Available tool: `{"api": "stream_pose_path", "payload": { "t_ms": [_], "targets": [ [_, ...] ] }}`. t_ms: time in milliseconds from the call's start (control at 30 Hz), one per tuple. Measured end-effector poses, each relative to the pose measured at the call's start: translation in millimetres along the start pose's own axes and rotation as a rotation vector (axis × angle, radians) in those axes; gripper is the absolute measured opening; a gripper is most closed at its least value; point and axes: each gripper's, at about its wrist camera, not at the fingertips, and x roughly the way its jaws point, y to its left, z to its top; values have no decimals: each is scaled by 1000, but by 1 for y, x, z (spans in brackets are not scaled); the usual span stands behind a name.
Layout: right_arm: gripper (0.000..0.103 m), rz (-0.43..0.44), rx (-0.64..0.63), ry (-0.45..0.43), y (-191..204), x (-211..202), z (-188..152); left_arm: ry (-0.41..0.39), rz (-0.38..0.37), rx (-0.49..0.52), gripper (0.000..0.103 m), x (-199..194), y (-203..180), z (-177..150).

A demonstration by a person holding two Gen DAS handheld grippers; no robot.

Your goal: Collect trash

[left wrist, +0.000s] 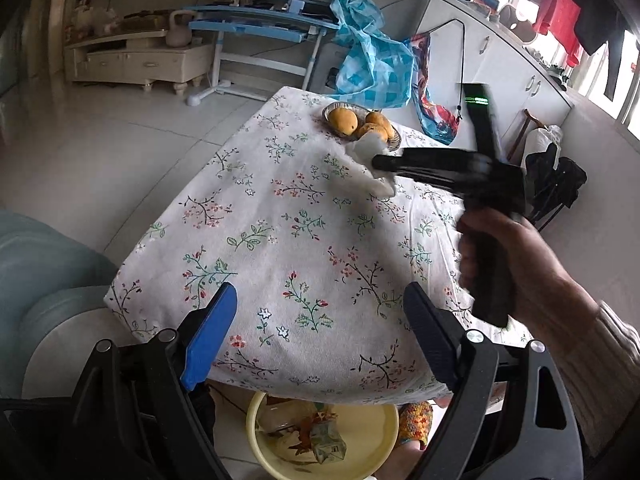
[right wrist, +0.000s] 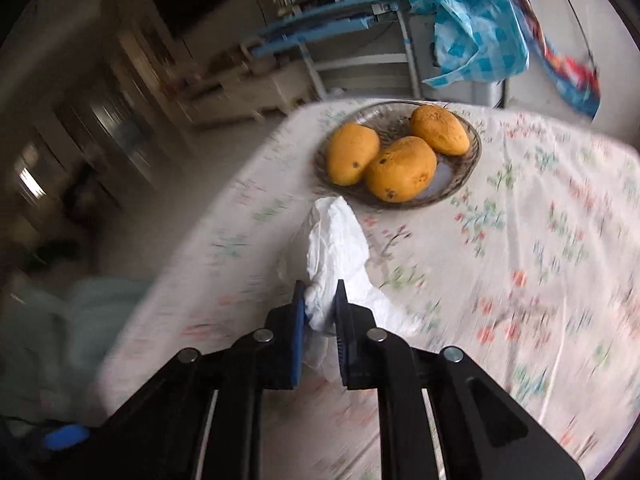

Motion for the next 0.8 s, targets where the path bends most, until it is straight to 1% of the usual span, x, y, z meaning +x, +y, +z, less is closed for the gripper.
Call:
{"api": "stream_pose_path", "payload": {
  "t_ms": [100, 200, 267, 400, 567, 600, 700, 800],
  "targets": [
    [14, 156, 101, -26, -4, -33, -18, -14, 8, -6, 82, -3, 1, 0],
    [14, 279, 183, -40, -5, -59, -37, -36, 15, -21, 82, -7, 3, -1],
    [14, 320, 212, -38, -3, -74, -51, -60, 20, -33, 82, -12, 5, -1],
    [14, 327, 198, -10, 14, -103, -92, -94, 28, -44, 82, -18, 7, 1],
    [15, 266, 79, 79, 46, -117, -148, -109, 41, -21, 83, -20, 2, -1],
    [15, 248, 45, 101, 55, -117, -161, -111, 44, -14, 83, -21, 1, -3],
    [15, 248, 10, 157, 71, -114, -195, -116, 55, 17, 84, -23, -3, -5],
    [15, 199, -41, 220, 83, -99, -219, -119, 66, 43, 85, -25, -8, -8]
  ]
}}
